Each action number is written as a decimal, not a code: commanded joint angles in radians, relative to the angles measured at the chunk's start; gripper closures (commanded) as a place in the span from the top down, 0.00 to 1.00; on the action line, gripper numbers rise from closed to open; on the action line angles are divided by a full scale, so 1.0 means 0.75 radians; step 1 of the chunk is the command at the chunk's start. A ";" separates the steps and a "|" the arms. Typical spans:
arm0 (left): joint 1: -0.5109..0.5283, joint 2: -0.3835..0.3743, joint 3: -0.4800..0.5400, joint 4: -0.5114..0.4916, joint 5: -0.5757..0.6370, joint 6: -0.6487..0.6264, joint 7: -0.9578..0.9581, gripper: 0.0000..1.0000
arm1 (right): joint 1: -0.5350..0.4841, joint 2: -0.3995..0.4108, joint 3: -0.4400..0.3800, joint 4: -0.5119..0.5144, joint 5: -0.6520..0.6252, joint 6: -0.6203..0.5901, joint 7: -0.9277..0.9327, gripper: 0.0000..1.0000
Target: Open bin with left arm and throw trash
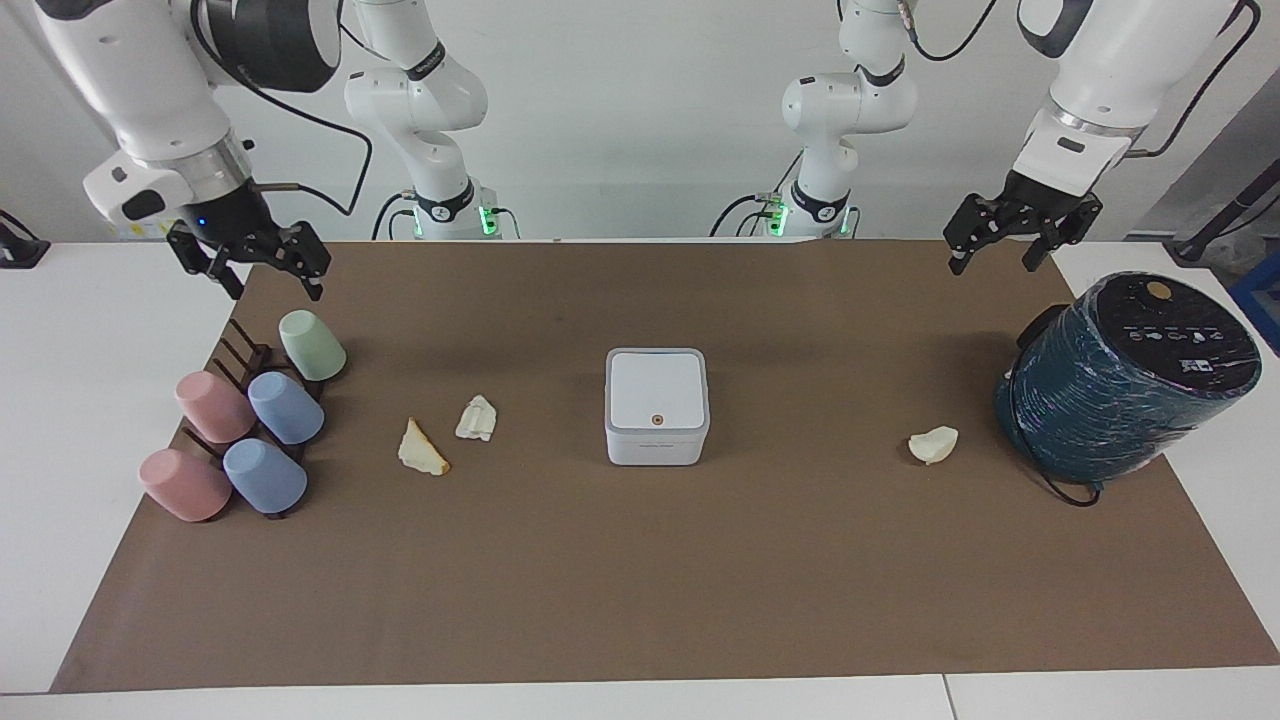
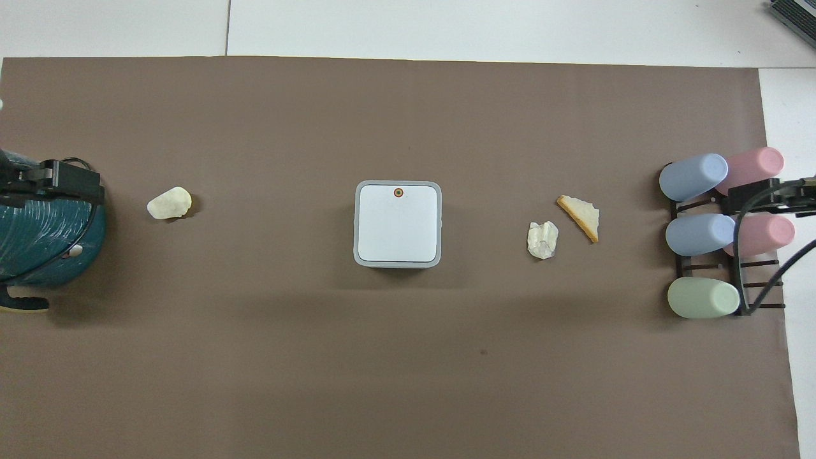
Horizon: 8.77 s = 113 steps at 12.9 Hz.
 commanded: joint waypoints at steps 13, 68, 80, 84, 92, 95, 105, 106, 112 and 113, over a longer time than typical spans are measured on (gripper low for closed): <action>-0.009 -0.032 0.006 -0.034 -0.007 0.020 0.010 1.00 | 0.008 -0.041 0.036 0.009 -0.015 -0.100 0.072 1.00; -0.735 0.551 0.008 -0.201 -0.234 1.155 -0.660 0.00 | 0.112 0.399 0.063 -0.701 0.028 1.244 -0.413 0.00; -0.697 0.520 0.029 0.097 -0.226 0.635 -0.658 0.00 | 0.094 0.258 0.079 -0.407 0.126 0.745 -0.305 0.00; -0.590 0.496 0.033 0.222 -0.110 0.368 -0.650 0.00 | 0.112 0.202 0.083 -0.270 0.212 0.553 -0.152 0.00; -0.267 0.426 0.047 0.094 0.118 0.434 -0.131 0.42 | 0.339 0.292 0.247 -0.065 0.245 0.569 0.470 0.00; -0.159 0.336 0.049 -0.176 0.120 0.716 0.047 0.68 | 0.439 0.366 0.249 -0.047 0.245 0.689 0.557 0.00; -0.054 0.369 0.053 -0.516 0.153 1.089 0.468 0.84 | 0.550 0.497 0.304 -0.073 0.229 0.790 0.440 0.00; -0.052 0.371 0.053 -0.559 0.185 1.132 0.501 0.84 | 0.548 0.501 0.304 -0.071 0.225 0.790 0.438 0.00; 0.005 0.406 0.053 -0.615 0.275 1.167 0.671 0.84 | 0.542 0.503 0.304 -0.073 0.227 0.806 0.401 1.00; 0.011 0.408 0.053 -0.621 0.275 1.175 0.679 0.84 | 0.544 0.503 0.304 -0.071 0.225 0.808 0.401 1.00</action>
